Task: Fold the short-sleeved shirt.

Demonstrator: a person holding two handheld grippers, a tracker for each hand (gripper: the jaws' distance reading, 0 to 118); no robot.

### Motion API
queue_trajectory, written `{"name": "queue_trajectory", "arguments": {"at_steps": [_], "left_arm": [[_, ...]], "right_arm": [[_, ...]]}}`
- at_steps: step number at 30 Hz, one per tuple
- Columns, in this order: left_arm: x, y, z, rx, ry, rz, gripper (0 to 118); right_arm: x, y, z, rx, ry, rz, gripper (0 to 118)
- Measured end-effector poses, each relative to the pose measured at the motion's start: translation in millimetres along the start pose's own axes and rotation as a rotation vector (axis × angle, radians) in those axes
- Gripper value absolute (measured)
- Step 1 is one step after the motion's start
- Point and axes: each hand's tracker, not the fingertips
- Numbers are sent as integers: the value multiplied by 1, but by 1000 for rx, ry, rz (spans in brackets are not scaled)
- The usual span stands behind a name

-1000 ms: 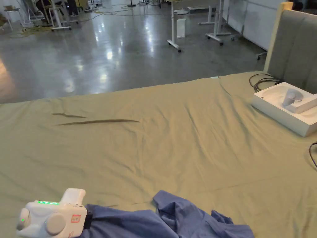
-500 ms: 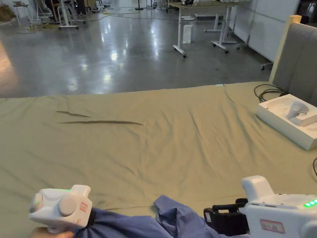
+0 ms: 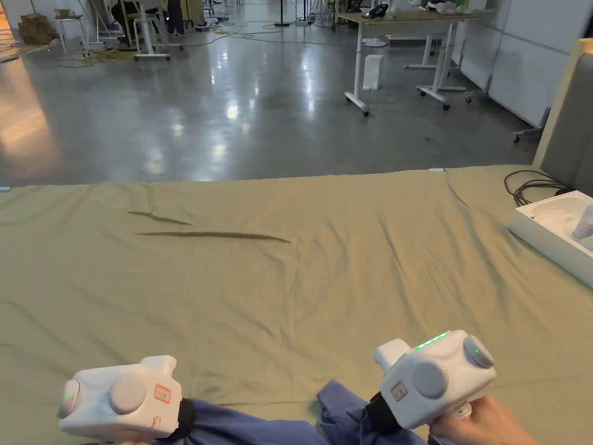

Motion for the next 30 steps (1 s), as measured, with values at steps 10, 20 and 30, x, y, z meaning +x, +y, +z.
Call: {"name": "queue_trajectory", "arguments": {"at_steps": [10,20,30], "left_arm": [[-8,-38,104,272,-156,6,2],[-15,-107,383,743,-211,-78,2],[11,-113,548,1022,-70,-122,2]], "right_arm": [[12,-31,71,261,109,-213,0],[30,-85,314,782,69,-307,0],[-9,-74,494,1076,-99,-226,0]]}}
